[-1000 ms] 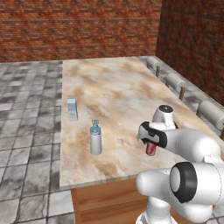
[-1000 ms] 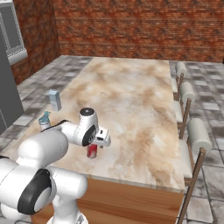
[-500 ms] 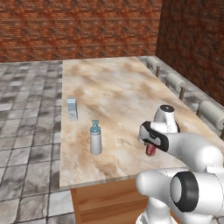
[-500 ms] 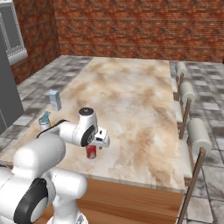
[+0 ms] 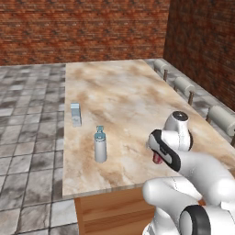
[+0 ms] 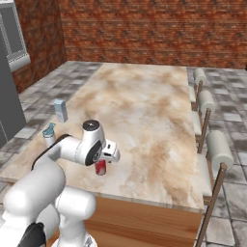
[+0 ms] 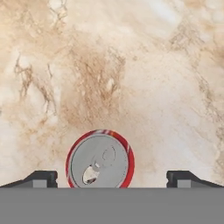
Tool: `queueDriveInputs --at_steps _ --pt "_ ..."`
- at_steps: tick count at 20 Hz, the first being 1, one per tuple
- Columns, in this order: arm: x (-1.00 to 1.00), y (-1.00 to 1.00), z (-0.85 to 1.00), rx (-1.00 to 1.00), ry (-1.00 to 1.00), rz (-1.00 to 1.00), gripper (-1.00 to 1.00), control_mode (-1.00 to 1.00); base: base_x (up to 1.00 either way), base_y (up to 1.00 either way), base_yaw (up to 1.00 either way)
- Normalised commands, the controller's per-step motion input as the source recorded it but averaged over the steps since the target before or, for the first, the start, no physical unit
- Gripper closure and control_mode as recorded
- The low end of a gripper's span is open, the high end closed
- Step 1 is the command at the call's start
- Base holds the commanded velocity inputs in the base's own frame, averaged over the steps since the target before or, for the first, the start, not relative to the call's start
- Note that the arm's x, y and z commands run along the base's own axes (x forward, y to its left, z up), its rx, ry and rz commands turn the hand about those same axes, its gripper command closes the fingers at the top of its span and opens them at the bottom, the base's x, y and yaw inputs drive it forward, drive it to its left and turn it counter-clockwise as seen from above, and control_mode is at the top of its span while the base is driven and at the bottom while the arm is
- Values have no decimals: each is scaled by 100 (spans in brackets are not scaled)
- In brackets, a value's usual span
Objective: Move the drinks to the dining counter.
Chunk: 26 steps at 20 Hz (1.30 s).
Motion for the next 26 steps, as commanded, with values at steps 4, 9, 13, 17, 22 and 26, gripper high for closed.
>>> queueDriveInputs --at_steps 4,9,13,17,22,26 --pt "0 1 64 0 -12 0 -100 -100 0 0 0" --pt "-37 15 92 -3 -8 0 -100 -100 0 0 0" --pt "-79 0 100 0 0 0 -100 -100 0 0 0" --pt "-77 -5 97 0 0 0 -100 -100 0 0 0" --pt "-72 -5 57 -2 4 0 -100 -100 0 0 0" --pt "-47 4 63 -6 -2 1 -100 -100 0 0 0"
